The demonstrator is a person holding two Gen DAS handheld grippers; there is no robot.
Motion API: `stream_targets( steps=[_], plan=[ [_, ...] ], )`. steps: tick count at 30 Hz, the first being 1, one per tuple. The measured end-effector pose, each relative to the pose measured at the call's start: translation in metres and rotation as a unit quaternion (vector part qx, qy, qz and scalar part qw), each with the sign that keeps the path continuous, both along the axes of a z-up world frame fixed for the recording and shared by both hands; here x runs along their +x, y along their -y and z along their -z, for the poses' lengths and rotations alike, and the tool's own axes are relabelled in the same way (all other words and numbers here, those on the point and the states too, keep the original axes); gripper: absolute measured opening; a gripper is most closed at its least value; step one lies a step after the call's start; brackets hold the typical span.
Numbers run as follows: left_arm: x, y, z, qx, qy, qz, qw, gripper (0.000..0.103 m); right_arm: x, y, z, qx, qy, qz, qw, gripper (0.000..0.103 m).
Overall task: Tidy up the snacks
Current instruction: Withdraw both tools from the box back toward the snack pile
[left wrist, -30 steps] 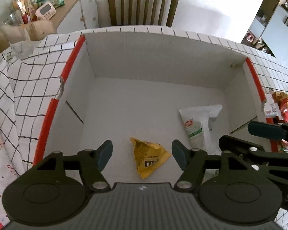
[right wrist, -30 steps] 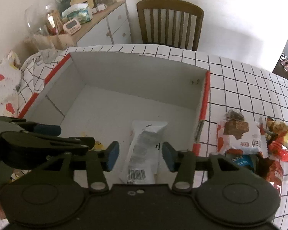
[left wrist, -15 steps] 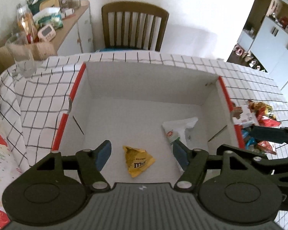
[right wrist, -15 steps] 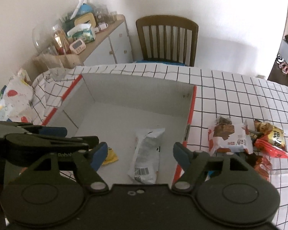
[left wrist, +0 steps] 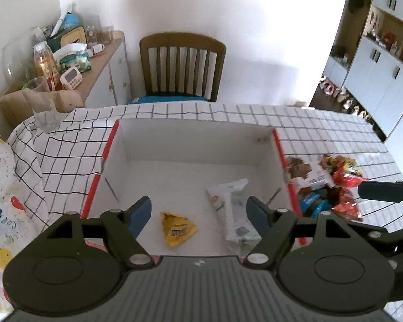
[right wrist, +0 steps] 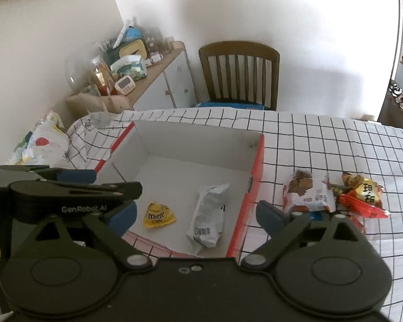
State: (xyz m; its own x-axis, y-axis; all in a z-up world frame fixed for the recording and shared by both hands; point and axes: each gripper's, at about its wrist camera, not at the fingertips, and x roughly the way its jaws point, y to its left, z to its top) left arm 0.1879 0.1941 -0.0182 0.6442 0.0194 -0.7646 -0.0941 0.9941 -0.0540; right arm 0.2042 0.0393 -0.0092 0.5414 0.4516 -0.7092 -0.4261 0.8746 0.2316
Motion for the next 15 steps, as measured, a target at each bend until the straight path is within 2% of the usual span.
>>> stream_targets(
  steps=[8,15],
  plan=[
    [-0.023,0.041,-0.023,-0.003,0.027,0.006,0.9996,0.083,-0.014,0.048,-0.027,0.025,0.016,-0.012,0.999,0.102],
    [-0.036,0.078,-0.029,-0.02,0.046,0.012,0.9987,0.099,-0.021,0.1,-0.044,0.04,0.032,-0.002,0.999,0.103]
  ],
)
